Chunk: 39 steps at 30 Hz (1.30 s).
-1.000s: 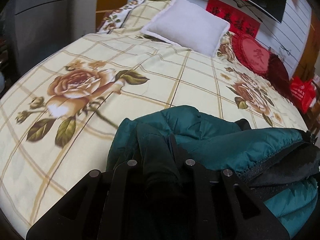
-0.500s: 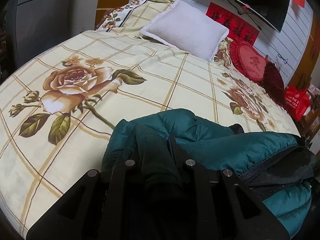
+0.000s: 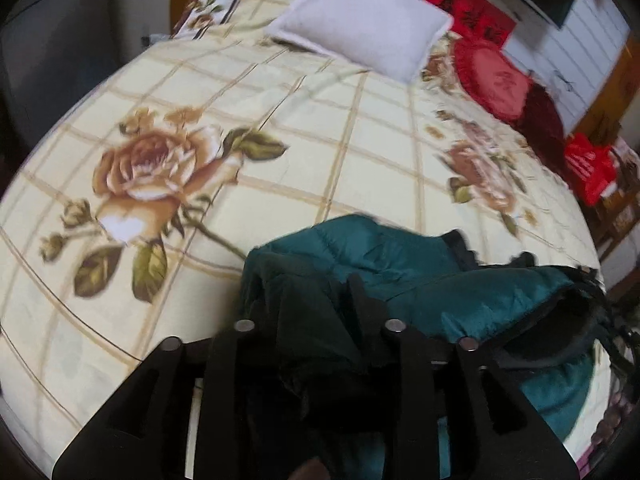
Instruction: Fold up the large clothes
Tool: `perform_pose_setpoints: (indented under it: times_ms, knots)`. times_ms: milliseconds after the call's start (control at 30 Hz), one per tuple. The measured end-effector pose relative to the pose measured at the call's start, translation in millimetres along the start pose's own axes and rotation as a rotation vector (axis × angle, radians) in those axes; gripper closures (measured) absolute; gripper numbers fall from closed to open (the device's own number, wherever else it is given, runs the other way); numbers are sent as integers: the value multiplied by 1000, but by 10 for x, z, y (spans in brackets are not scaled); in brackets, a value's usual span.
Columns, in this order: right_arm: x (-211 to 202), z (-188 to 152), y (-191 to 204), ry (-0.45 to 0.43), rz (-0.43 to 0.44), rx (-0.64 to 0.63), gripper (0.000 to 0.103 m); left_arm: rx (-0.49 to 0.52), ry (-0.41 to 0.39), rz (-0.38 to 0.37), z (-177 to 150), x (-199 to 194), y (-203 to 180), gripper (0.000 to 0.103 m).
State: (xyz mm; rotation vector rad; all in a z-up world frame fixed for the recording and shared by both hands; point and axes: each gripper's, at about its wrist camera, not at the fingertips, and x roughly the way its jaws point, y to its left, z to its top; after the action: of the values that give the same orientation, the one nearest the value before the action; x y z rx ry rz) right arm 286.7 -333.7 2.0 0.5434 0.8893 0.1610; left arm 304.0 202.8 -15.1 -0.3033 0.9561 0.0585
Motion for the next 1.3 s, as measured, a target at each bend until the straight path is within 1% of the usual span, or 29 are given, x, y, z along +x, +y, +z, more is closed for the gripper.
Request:
perform_pose_setpoints:
  times_ms: [33, 67, 100, 133, 167, 200, 267, 333, 400, 500, 533, 600, 667, 700, 767, 833, 867, 900, 933, 1033, 1133, 1233, 1300]
  knots:
    - [-60, 6, 33, 1, -2, -11, 29, -1, -6, -22, 17, -71, 6, 58]
    - [-138, 7, 80, -1, -2, -27, 29, -3, -10, -45, 33, -134, 9, 43]
    - [-213, 5, 131, -7, -9, -49, 29, 0, -17, -58, 43, -201, 4, 14]
    - [-288, 2, 184, -18, -17, -76, 29, 14, -47, -22, 55, -292, -9, 1]
    - [-351, -6, 224, -29, -29, -104, 29, 33, -87, 2, 57, -381, -23, 0]
    - [-418, -14, 279, -45, -48, -139, 29, 47, -114, 7, 77, -459, -32, 0]
    - [-501, -26, 340, -62, -78, -193, 29, 44, -147, -4, 107, -560, -24, 0]
    - [-516, -37, 408, -57, -102, -238, 29, 39, -167, -26, 128, -609, -53, 0]
    - [-481, -49, 457, -55, -121, -274, 29, 59, -171, -44, 127, -585, -143, 0]
    - [-339, -65, 567, -42, -139, -320, 29, 142, -149, -62, 94, -401, -404, 0]
    - [-264, -73, 633, -33, -144, -344, 29, 179, -147, -57, 78, -325, -503, 0]
    - [-75, -85, 794, -10, -164, -407, 29, 243, -141, -15, 48, -143, -669, 0]
    - [112, -100, 900, 5, -195, -459, 29, 267, -121, 19, 27, 44, -721, 0]
    - [233, -103, 955, 26, -195, -485, 29, 269, -96, 39, 18, 175, -723, 0]
    - [448, -108, 996, 64, -204, -516, 29, 266, -61, 53, -25, 367, -695, 0]
    - [672, -107, 964, 111, -227, -532, 29, 261, -53, 59, -61, 492, -679, 0]
    - [790, -112, 920, 134, -252, -542, 29, 258, -51, 60, -61, 552, -685, 0]
    - [874, -119, 858, 148, -277, -550, 24, 258, -47, 60, -61, 599, -703, 0]
    - [955, -118, 751, 160, -279, -548, 18, 261, -40, 61, -53, 654, -731, 0]
    - [1033, -61, 501, 176, -239, -498, 9, 295, -9, 85, -12, 855, -850, 0]
    - [1061, -49, 349, 167, -226, -472, 6, 312, -15, 97, -8, 959, -886, 0]
    - [1076, -61, 351, 167, -226, -467, 5, 300, -4, 77, 12, 987, -839, 0]
    - [1084, -57, 350, 171, -227, -466, 4, 298, 2, 78, 16, 967, -835, 0]
